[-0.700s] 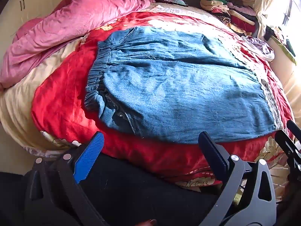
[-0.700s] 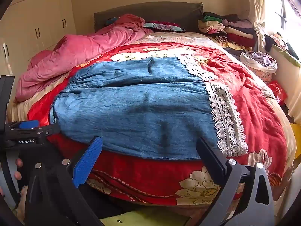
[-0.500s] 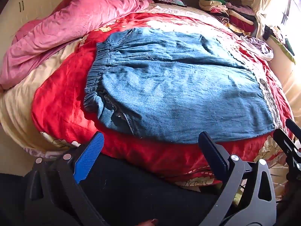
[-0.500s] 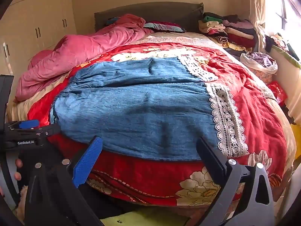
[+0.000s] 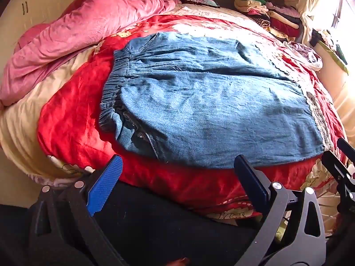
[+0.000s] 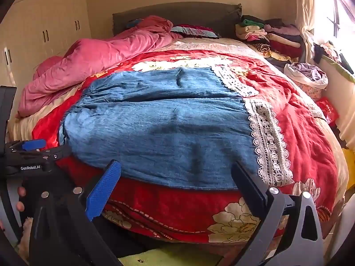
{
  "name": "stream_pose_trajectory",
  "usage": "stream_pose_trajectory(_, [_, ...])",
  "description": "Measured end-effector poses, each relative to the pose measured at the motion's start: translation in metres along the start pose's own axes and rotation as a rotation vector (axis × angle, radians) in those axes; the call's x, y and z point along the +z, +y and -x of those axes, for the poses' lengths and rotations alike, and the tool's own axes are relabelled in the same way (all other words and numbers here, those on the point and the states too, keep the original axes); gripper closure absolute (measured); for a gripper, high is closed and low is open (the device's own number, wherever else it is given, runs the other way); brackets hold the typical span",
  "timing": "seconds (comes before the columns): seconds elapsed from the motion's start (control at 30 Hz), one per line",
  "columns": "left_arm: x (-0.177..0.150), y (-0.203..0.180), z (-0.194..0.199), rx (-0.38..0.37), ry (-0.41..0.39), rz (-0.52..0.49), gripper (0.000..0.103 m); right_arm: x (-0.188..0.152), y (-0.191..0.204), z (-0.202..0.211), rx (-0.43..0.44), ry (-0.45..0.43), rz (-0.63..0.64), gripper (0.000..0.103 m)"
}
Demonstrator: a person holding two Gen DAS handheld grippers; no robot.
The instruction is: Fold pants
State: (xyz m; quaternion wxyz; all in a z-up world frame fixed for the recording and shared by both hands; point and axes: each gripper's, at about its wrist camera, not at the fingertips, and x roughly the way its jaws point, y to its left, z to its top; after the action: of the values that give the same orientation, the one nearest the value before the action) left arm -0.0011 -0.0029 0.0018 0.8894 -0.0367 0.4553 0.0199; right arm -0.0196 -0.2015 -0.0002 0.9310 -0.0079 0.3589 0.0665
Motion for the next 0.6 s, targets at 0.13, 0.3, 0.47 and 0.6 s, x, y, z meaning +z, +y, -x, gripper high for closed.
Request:
stream_pose_trajectory(0.13, [-0.0001, 0.0011, 0.0006, -0.005, -0.004, 0.0, 0.009, 0.0003, 0.0003, 0.0005, -0.001, 0.002, 0.001, 0.004])
stream_pose_trajectory(0.3, [-0.0005, 0.0006, 0.001, -0.007, -0.005, 0.001, 0.009, 0.0013, -0.0004, 0.0012, 0.0, 0.001, 0.011, 0.004])
stream_pose_trajectory(0.47, [-0.0004, 0.0, 0.001, -0.008, -0.007, 0.0, 0.009, 0.0011, 0.0, 0.001, -0.001, 0.0, 0.013, 0.004])
stream_pose_trajectory(0.6, [-0.0004, -0.0002, 0.0013, -0.009, -0.008, 0.001, 0.009, 0.0012, 0.0005, 0.0007, -0.001, 0.001, 0.012, 0.004])
